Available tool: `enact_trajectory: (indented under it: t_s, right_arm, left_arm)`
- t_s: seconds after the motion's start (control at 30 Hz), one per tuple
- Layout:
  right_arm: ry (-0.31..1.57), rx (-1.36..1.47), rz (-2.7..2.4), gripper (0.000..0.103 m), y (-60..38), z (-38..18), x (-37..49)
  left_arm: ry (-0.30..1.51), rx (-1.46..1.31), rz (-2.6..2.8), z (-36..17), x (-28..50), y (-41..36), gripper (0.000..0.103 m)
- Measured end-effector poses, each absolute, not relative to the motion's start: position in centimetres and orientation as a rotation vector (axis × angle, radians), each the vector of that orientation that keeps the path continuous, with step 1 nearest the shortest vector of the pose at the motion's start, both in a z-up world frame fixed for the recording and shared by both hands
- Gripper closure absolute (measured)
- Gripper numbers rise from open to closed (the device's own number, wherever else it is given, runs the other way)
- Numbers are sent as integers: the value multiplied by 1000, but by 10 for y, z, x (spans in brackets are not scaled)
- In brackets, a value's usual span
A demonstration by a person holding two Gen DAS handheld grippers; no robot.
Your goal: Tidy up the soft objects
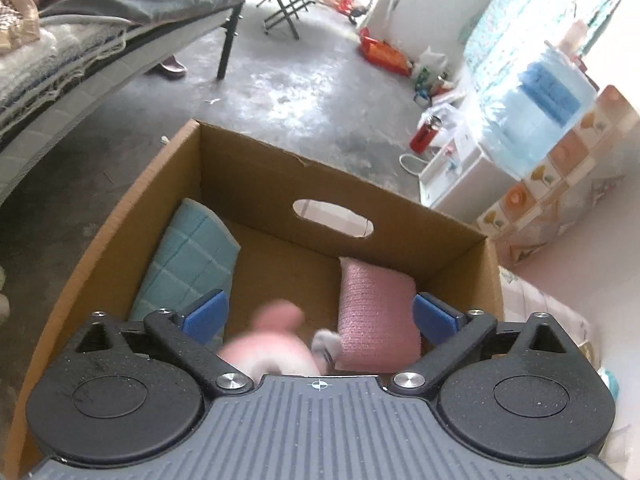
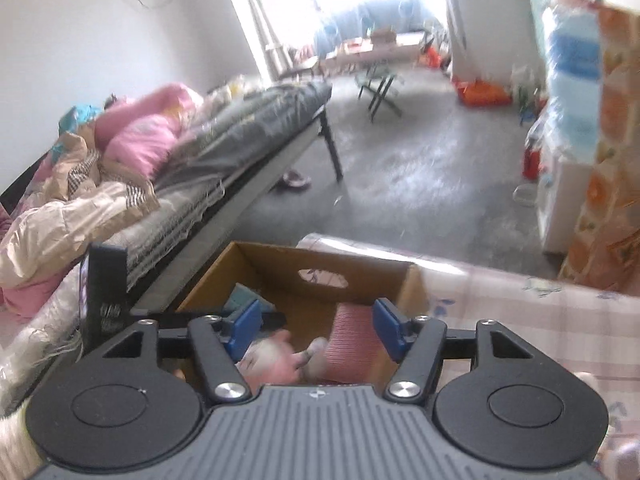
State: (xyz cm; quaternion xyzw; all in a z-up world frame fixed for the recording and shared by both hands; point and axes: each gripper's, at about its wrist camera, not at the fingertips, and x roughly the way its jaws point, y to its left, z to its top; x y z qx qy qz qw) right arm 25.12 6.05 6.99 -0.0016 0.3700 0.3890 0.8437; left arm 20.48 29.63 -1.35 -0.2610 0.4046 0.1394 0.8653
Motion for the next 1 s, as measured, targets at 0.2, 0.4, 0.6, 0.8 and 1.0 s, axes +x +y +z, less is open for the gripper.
enact_trajectory:
  t_s: [0.2,0.4,0.6,0.8,1.0]
  right_arm:
    - [697,47,811,37,-11,97,211]
    - [647,90,813,35,-70,102,171]
    - [637,24,891,35,-66,100,148]
    - [770,-17,1027,36,10,79,161]
    - [1053,-54,1036,35,130,19,200]
  left_arm:
    - [792,-534,276,21,177,288,4]
    - [754,-516,265,51,131,278,4]
    - [698,-507,282,63,61,267,3]
    - [575,-549,333,47,2,271,1]
    - [480,-615,452,23,-40,284,1]
